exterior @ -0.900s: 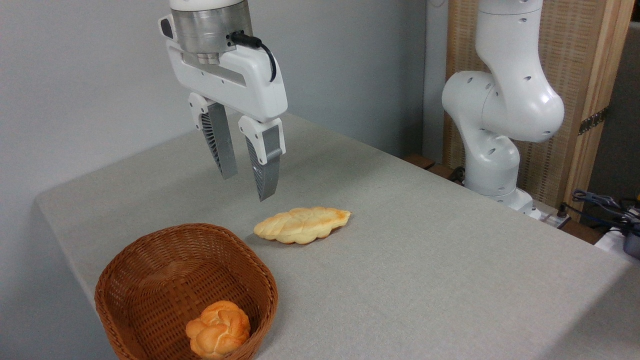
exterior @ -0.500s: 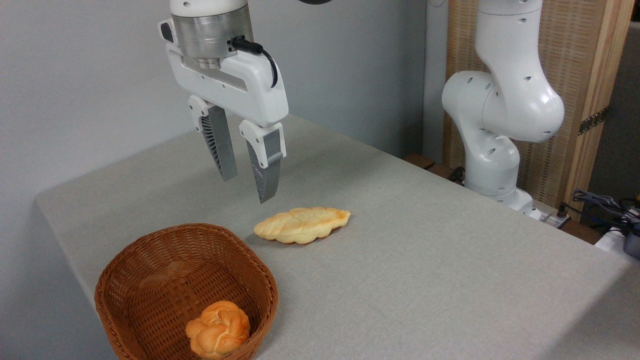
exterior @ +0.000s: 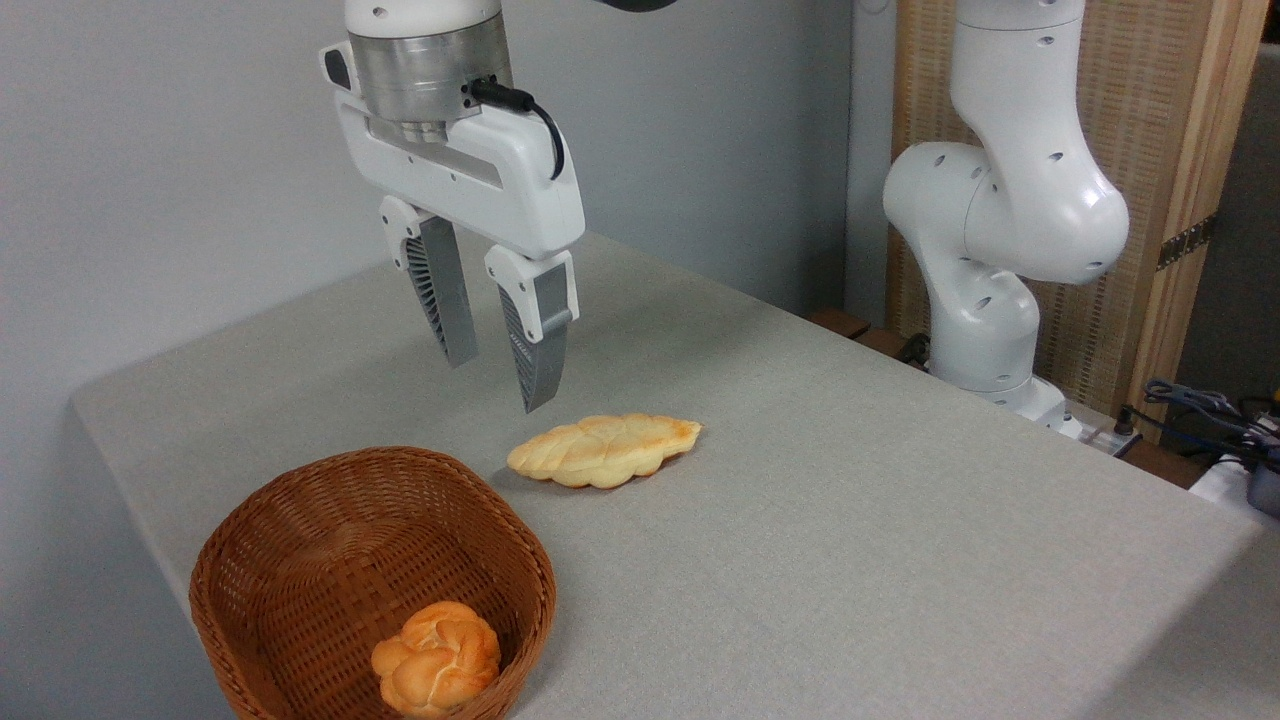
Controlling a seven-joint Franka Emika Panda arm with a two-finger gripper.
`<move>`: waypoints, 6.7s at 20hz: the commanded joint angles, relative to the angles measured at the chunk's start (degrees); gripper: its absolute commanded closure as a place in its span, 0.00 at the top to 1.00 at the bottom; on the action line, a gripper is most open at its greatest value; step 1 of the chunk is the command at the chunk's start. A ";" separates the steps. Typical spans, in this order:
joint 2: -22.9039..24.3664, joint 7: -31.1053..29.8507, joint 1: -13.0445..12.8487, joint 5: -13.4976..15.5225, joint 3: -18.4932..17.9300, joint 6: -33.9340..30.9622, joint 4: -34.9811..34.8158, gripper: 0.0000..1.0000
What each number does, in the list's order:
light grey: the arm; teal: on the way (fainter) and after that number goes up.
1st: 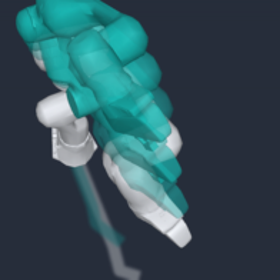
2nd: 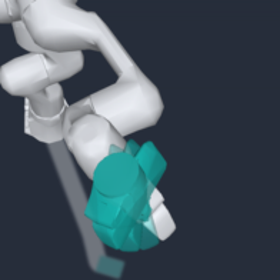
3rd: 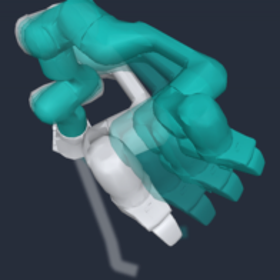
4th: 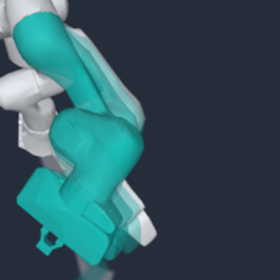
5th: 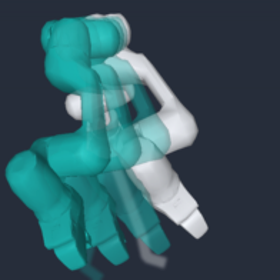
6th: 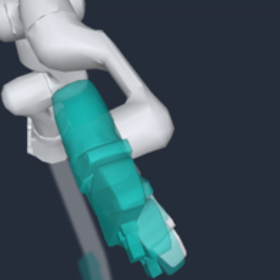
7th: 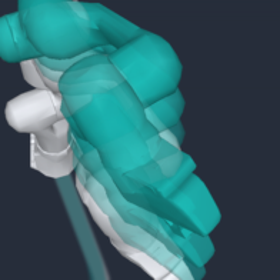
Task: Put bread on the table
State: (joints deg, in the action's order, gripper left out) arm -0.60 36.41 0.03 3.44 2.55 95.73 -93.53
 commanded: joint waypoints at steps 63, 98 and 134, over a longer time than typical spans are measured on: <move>-5.38 27.92 2.96 3.05 1.49 41.03 -16.16 0.43; 13.79 55.87 -7.59 -12.06 -9.23 10.18 -29.17 1.00; -1.07 2.17 -0.91 -2.74 -0.44 -6.69 6.16 1.00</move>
State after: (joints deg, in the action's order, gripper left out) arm -2.15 37.61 -0.59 0.39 3.02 92.13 -87.40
